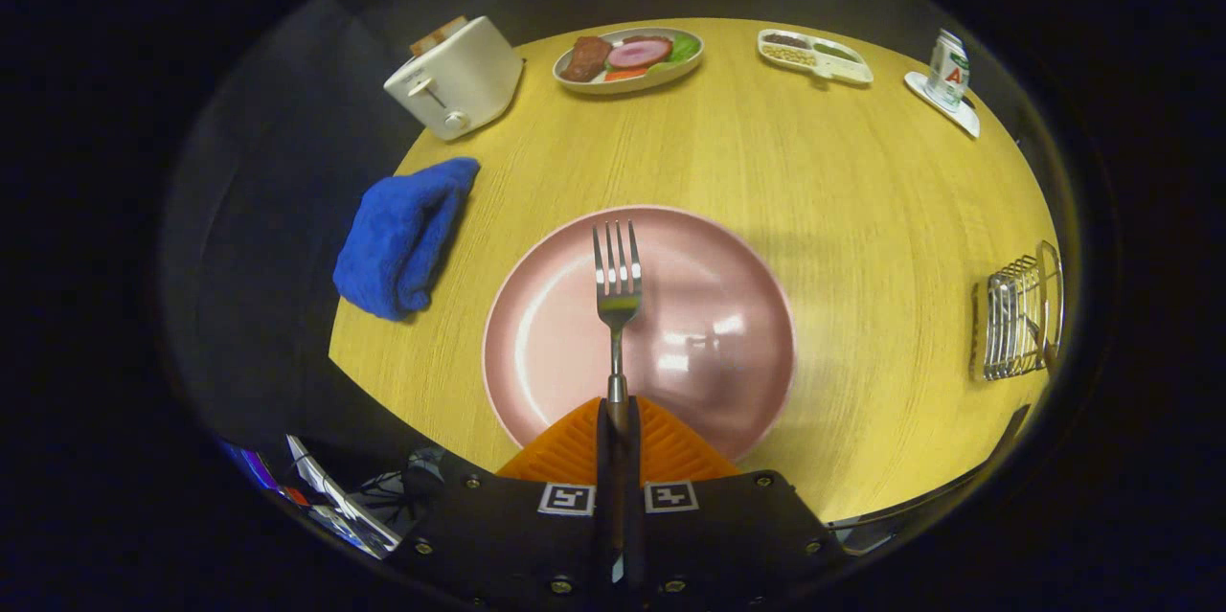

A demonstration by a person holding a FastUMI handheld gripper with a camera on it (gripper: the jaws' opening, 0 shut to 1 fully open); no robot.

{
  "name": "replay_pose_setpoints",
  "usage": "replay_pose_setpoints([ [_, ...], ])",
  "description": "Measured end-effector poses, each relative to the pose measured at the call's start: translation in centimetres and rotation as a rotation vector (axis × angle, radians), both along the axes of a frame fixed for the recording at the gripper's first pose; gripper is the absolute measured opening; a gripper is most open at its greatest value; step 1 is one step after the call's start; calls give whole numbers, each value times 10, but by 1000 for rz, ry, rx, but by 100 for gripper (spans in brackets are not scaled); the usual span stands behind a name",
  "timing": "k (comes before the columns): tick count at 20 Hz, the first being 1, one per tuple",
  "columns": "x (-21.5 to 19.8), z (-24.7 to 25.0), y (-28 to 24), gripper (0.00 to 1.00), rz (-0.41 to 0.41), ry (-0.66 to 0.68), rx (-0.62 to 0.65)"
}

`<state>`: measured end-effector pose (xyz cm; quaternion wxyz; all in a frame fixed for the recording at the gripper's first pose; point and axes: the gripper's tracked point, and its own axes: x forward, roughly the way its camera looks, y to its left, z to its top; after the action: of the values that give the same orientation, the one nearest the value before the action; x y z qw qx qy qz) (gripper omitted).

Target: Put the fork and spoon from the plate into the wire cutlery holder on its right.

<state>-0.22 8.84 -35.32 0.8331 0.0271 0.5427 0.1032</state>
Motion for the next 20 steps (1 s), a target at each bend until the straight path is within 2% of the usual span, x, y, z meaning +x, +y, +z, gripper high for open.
replay_pose_setpoints([
  [5, 14, 34, -66, 5, -171, -66, 24],
  [11, 11, 61, -142, 5, -361, -116, 50],
  [20, -4, 75, -202, 5, -519, -135, 98],
])
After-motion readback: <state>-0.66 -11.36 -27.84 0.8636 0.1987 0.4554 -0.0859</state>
